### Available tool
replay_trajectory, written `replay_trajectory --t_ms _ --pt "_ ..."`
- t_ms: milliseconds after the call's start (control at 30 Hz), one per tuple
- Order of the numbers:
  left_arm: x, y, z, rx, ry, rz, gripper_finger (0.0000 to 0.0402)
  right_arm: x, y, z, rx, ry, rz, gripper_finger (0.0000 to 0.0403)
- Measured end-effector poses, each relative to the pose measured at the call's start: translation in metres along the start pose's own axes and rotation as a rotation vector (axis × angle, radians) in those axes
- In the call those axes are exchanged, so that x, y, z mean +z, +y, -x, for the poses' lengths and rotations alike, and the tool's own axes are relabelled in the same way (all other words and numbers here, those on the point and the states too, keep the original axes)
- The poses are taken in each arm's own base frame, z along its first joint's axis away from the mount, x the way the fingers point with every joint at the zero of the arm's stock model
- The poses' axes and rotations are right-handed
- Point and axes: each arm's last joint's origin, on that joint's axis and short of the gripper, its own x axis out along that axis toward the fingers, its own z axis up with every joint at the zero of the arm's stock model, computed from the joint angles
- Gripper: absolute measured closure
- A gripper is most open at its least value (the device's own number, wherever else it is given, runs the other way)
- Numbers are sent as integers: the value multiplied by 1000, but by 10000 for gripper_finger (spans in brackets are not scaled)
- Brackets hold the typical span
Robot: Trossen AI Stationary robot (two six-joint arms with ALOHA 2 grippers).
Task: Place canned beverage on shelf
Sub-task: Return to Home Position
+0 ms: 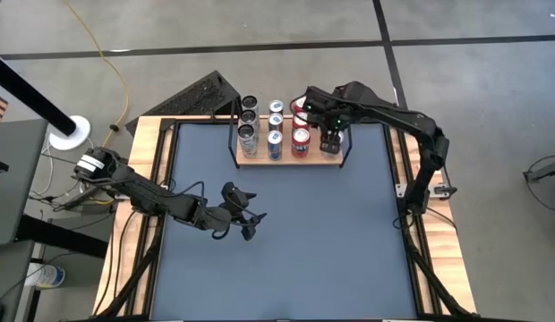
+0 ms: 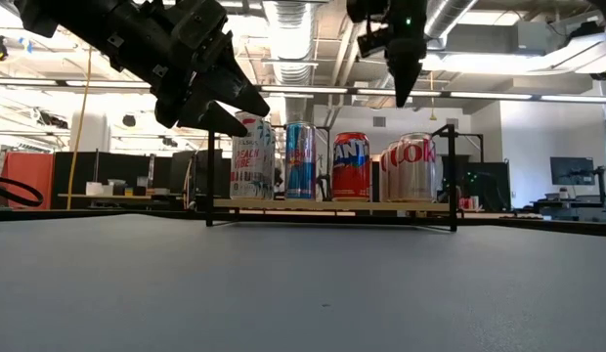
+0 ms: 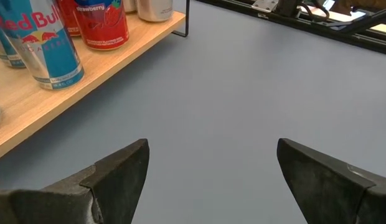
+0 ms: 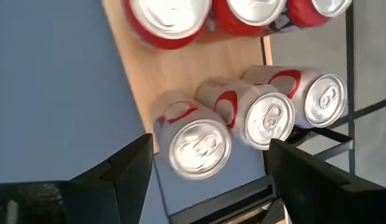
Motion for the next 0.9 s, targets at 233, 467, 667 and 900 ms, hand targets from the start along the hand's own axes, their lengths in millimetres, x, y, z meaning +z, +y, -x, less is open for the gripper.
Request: replay_trajectory --t_ms 233,467,667,900 --pt "1 -1 0 -10 -4 -19 60 4 36 20 180 -52 90 100" --pt "18 -9 3 -127 -139 -131 60 0 72 39 281 -95 152 111" --pt "46 -6 23 -194 -270 -224 60 -19 93 70 324 -163 121 132" --pt "83 13 69 -293 -386 -263 60 -66 109 110 345 -331 77 167"
